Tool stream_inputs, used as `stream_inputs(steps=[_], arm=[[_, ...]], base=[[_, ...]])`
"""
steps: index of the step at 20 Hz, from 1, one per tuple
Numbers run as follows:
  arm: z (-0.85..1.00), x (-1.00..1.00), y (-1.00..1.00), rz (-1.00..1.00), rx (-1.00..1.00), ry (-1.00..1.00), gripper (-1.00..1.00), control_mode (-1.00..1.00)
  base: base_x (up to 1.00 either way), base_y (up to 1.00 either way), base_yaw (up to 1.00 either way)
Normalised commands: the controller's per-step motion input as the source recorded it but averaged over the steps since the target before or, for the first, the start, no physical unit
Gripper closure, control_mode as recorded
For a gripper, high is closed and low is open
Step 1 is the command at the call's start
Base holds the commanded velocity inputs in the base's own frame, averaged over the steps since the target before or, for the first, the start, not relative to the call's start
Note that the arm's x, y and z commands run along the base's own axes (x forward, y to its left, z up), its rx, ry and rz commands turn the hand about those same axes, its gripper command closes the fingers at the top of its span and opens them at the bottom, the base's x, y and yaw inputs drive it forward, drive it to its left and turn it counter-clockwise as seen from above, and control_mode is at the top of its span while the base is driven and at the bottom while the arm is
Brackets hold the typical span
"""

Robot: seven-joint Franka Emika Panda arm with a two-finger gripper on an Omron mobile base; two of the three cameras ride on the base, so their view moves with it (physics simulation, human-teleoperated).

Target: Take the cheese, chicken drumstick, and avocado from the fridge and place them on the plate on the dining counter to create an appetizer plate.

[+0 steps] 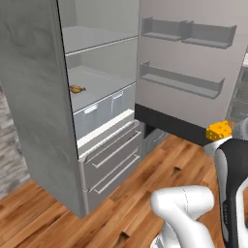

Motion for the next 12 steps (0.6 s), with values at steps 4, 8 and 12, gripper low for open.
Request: stream_inputs(steps=[4,8,12], arm=[[0.0,0.0,0.0,0.0,0.0,0.0,1.0,1.0],[0.0,0.0,0.0,0.0,0.0,0.0,1.0,1.0],[0.0,0.0,0.0,0.0,0.0,0.0,1.0,1.0]], base=[[-0.92,0.51,-0.61],[-0.6,0.55,-0.65],[-0.38,0.57,-0.69]])
